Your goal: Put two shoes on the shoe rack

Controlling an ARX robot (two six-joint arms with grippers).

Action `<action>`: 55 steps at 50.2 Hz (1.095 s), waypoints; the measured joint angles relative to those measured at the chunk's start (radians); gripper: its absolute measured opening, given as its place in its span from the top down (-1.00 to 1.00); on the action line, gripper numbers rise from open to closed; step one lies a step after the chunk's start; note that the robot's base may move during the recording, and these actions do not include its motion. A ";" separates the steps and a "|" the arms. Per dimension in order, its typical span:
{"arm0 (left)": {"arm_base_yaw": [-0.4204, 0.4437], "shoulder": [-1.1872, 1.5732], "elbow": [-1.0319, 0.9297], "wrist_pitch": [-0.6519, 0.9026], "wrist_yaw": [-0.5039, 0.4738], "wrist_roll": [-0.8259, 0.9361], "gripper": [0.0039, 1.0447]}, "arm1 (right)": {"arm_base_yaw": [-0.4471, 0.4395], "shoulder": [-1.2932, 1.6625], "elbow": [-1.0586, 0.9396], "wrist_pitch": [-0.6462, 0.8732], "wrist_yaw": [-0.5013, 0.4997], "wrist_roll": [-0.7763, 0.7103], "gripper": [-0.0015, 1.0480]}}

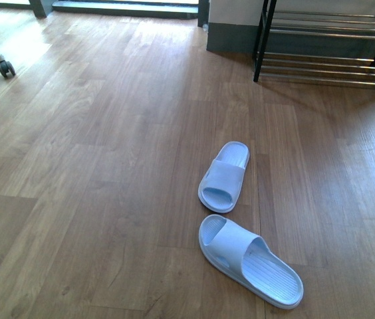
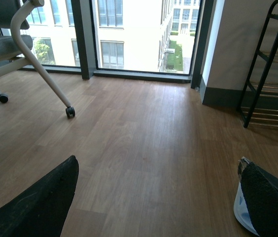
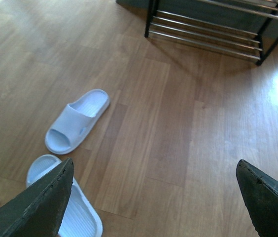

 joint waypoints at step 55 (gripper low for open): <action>0.000 0.000 0.000 0.000 -0.002 0.000 -0.83 | 0.150 1.401 0.645 0.195 0.079 -0.204 -0.82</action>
